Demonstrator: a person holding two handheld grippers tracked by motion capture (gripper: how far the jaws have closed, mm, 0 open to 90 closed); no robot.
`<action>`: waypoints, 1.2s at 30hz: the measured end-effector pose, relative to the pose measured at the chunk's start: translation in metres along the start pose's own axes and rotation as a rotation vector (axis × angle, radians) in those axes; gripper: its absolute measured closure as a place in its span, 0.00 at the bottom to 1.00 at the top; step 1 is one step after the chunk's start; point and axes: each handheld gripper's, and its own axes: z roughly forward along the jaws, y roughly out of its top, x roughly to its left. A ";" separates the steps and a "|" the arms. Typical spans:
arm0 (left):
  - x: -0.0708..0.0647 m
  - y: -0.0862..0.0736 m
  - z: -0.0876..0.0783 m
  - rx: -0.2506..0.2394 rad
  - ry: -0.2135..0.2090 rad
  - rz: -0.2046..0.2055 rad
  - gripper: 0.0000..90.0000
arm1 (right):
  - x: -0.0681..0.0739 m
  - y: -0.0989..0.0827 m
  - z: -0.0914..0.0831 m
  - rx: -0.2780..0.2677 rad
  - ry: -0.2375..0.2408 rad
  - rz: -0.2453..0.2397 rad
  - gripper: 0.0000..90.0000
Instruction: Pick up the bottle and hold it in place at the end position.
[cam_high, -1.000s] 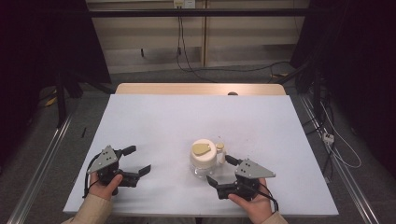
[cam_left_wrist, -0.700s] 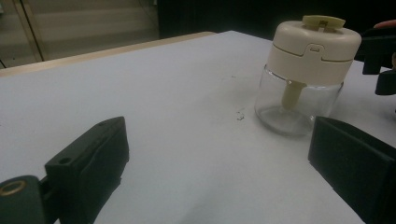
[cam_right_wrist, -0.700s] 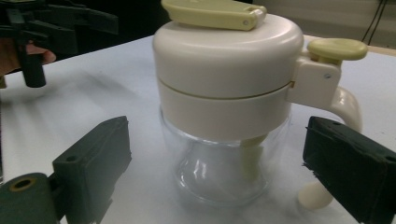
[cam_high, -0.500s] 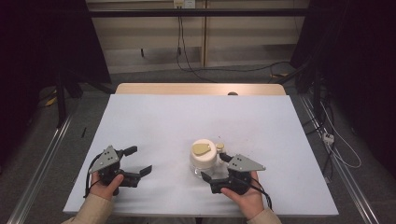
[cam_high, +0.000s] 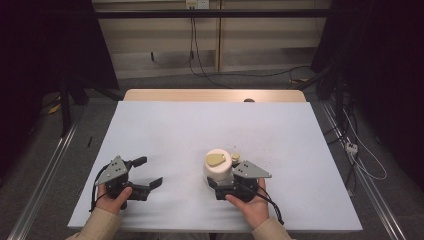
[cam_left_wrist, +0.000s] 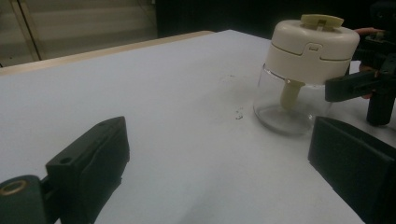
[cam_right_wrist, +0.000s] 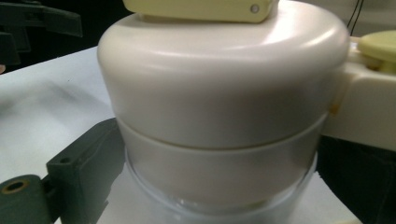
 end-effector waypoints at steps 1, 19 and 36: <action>0.000 0.000 0.000 0.000 0.000 0.000 0.06 | 0.001 0.000 0.001 -0.005 -0.006 0.003 0.05; 0.001 0.000 0.001 0.003 -0.003 0.005 0.06 | 0.008 0.001 0.014 -0.029 -0.078 0.028 0.04; 0.002 0.000 0.001 0.002 -0.004 0.013 0.06 | 0.008 0.000 0.014 -0.056 -0.081 0.019 0.06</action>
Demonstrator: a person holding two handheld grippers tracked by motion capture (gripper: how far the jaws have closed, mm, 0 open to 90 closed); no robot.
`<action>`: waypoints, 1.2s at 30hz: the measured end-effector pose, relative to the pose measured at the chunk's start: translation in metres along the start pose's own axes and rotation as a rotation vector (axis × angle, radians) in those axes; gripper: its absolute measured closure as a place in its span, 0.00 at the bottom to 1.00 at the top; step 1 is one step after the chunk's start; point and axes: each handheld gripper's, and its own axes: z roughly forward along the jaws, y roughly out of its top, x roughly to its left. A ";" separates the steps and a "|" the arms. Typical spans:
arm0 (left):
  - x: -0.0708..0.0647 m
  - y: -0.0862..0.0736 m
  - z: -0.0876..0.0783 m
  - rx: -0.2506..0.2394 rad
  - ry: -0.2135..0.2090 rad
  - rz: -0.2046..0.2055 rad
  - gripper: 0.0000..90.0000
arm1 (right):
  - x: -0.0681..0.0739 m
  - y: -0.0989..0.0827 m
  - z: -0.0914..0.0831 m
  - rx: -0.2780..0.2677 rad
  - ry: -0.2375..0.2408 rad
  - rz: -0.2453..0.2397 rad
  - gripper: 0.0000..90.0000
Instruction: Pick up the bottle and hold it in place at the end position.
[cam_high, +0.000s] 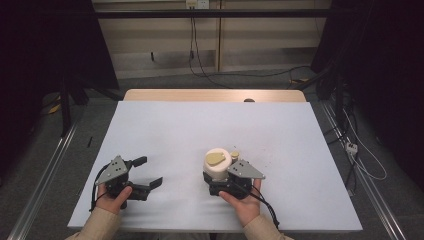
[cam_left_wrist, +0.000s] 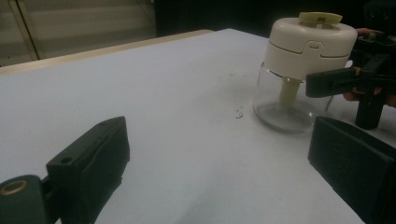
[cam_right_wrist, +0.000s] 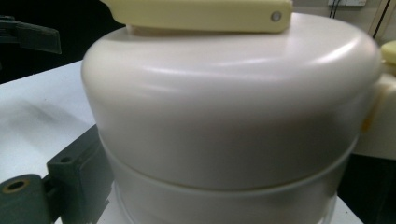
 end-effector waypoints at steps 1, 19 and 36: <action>0.000 0.000 0.000 0.000 0.000 0.000 0.06 | 0.000 0.000 0.000 -0.003 0.001 -0.003 0.06; 0.001 0.000 -0.001 -0.003 0.004 0.008 0.06 | 0.002 0.001 0.000 -0.018 0.015 -0.037 0.06; 0.003 0.000 -0.002 -0.007 0.013 0.007 0.05 | -0.013 0.017 0.010 -0.053 -0.027 -0.033 0.06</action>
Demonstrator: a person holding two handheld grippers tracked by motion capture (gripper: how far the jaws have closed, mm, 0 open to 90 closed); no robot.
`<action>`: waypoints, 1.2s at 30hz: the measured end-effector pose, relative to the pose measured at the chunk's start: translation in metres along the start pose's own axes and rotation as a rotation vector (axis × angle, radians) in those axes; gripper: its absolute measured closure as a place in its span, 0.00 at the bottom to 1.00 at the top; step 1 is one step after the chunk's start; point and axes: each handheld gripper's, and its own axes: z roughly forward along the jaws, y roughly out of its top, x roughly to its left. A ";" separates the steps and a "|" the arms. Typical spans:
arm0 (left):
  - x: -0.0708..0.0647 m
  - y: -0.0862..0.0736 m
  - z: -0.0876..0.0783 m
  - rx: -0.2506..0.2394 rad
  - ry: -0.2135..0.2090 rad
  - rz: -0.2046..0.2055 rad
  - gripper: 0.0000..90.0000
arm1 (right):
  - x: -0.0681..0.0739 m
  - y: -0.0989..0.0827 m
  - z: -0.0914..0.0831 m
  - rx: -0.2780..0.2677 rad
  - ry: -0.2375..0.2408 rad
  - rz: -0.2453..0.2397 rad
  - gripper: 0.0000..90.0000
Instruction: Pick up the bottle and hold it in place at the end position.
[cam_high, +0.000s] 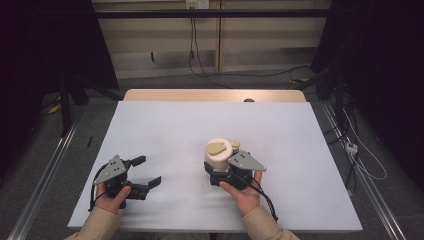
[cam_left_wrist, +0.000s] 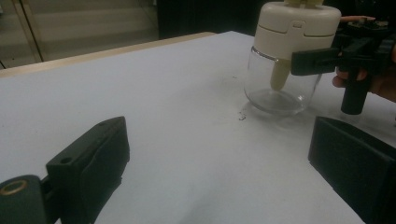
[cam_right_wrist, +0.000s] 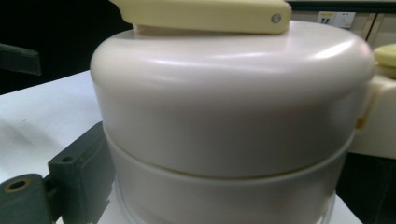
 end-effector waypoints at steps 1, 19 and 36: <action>-0.001 0.000 0.000 -0.001 -0.001 -0.011 0.05 | -0.001 0.001 0.001 -0.001 -0.003 0.002 0.06; 0.001 -0.001 0.001 -0.002 0.000 -0.015 0.05 | -0.021 0.003 0.017 0.004 -0.069 0.005 0.06; 0.001 -0.001 0.000 -0.007 0.000 -0.022 0.05 | -0.022 0.015 0.037 0.018 -0.063 0.000 0.06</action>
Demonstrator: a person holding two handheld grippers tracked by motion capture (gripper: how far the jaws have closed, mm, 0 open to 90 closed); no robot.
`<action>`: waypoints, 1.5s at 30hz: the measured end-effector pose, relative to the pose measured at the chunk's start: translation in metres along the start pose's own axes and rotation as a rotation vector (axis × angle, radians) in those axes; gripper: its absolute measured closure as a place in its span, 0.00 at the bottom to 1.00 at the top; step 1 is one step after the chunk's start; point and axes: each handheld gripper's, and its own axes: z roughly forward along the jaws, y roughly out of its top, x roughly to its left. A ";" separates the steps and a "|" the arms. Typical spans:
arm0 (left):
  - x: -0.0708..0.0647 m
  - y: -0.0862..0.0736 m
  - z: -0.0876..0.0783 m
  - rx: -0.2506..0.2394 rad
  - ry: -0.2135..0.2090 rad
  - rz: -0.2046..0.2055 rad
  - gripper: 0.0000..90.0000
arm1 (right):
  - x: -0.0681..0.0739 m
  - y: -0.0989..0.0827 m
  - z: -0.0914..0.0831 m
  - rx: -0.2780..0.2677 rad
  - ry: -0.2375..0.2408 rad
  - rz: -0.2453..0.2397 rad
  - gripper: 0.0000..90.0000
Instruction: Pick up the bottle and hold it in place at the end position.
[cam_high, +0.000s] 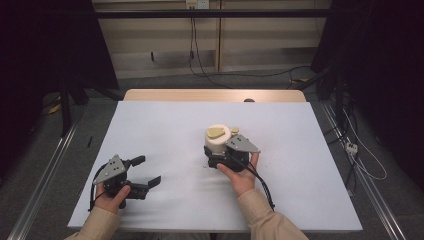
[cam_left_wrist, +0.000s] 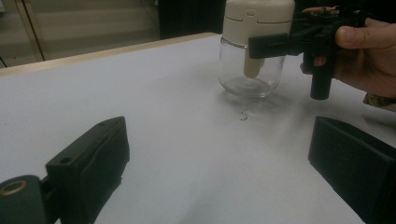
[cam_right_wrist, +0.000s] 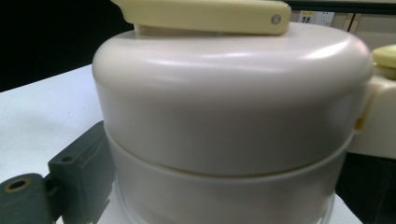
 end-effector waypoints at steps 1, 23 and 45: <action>0.000 0.000 0.000 0.000 0.000 0.000 0.05 | 0.000 0.000 0.001 -0.002 0.000 0.005 0.06; 0.001 0.000 0.000 0.005 0.001 0.005 0.05 | -0.015 -0.001 0.024 0.015 -0.056 0.032 0.06; 0.001 0.000 0.000 0.002 -0.002 -0.002 0.05 | -0.016 0.000 0.040 0.028 -0.071 0.023 0.06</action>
